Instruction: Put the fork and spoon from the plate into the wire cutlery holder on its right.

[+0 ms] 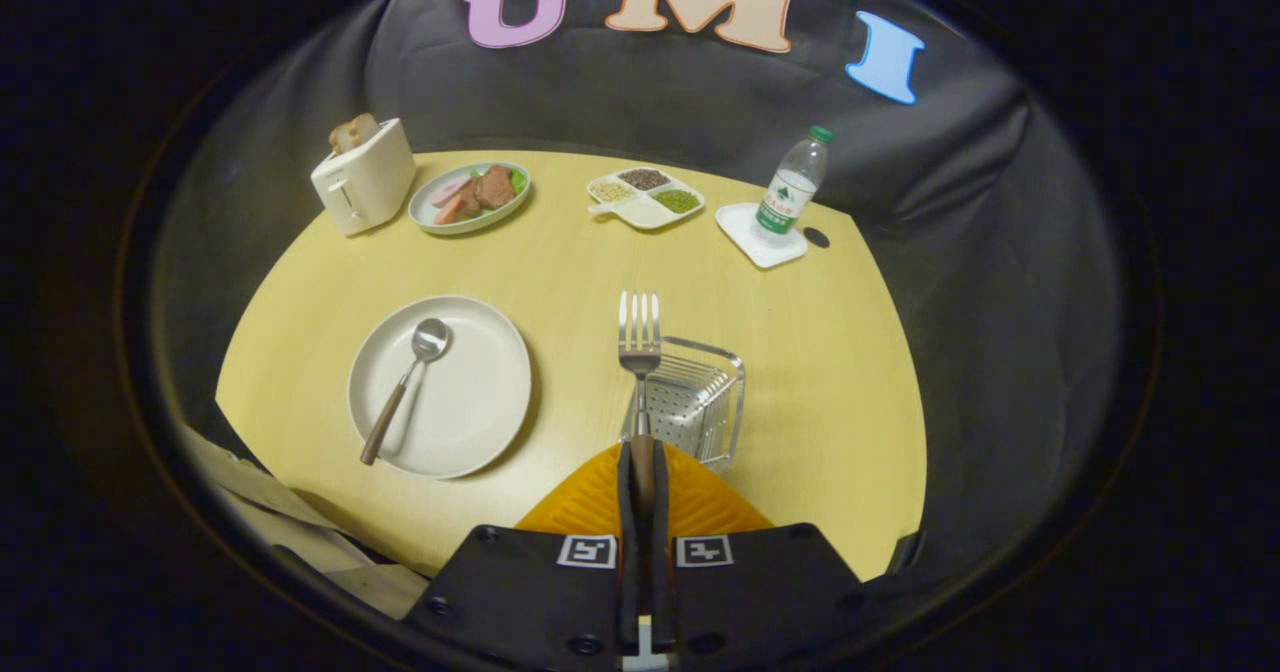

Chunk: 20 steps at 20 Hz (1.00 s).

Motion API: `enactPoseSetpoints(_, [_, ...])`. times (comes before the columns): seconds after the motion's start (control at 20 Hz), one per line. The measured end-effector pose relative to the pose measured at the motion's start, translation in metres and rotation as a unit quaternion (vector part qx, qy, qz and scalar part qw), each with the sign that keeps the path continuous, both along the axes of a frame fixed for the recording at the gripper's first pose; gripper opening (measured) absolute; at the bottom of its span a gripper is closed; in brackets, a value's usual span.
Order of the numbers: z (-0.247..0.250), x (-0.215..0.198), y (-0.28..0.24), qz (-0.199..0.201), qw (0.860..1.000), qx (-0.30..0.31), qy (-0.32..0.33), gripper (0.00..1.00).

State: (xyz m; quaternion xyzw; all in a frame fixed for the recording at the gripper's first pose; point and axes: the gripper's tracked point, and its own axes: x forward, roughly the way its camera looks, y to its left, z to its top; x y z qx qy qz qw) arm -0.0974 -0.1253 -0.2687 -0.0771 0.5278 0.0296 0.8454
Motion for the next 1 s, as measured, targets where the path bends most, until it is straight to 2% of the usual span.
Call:
enactPoseSetpoints(0.25, [-0.007, -0.016, -0.016, -0.016, 0.999, -0.004, 0.028, 0.08])
enactPoseSetpoints(0.45, [-0.012, -0.022, -0.018, -0.045, 0.998, 0.011, 0.049, 0.09])
enactPoseSetpoints(1.0, [-0.008, -0.008, -0.017, -0.071, 0.997, 0.027, 0.033, 0.18])
